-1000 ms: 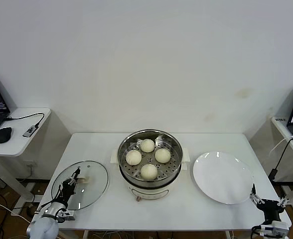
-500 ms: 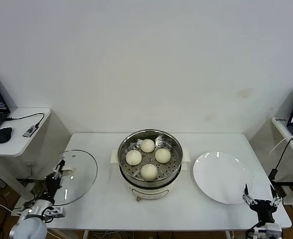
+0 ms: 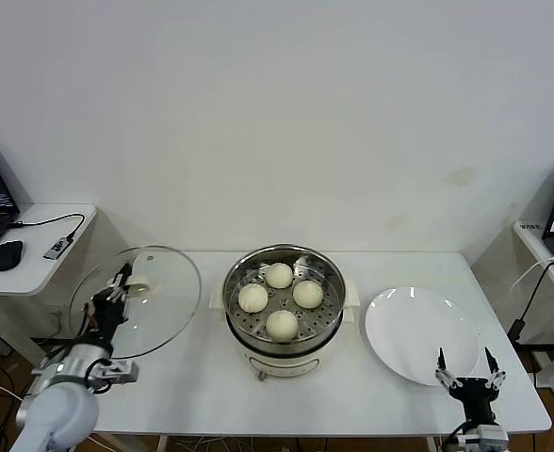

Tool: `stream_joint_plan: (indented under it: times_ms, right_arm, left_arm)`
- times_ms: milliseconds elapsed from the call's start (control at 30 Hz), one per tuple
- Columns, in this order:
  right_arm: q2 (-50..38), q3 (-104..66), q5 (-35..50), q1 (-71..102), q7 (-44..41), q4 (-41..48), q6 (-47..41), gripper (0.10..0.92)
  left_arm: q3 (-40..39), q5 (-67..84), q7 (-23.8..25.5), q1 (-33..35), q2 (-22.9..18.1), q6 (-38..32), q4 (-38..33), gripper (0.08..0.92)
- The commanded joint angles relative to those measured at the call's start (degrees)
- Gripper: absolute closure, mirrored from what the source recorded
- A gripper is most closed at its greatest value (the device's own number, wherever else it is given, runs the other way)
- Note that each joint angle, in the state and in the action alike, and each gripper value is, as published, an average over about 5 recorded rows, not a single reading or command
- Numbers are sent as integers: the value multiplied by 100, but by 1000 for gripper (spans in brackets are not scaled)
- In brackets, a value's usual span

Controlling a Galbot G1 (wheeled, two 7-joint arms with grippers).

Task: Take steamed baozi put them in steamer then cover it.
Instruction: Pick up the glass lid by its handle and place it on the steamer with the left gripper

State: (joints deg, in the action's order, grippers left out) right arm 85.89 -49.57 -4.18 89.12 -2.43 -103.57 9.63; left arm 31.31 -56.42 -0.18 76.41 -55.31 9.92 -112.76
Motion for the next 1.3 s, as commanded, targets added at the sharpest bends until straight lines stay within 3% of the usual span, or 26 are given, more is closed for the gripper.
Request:
stream_joint_plan:
  times_ms: [33,300,633,967,1300]
  right_arm:
    - [206,239,-435,-59,8,51,76,203]
    - [323,345,-709,-147,12,198,57,203]
    - [349,419,-817,-177,-18,260,16,203]
    - [338,443,-836,-177,-16,291,18,203]
    - [322,486,-821,-185,0,290,22,203]
  left_arm:
    - [-2025,-429,1103,-1421,-107,1171,-579,861]
    - [-3038,-1327,1636,-2553,-1109,1620,98,861]
    - [-3535,-2303,2021,-2869,-2365,1734,667,861]
    - [-3532,-2537,2016,-2775,-2662,1688,1087,861]
    - [-3518,-2799,1986,-2529,-2781,1636,1070,861]
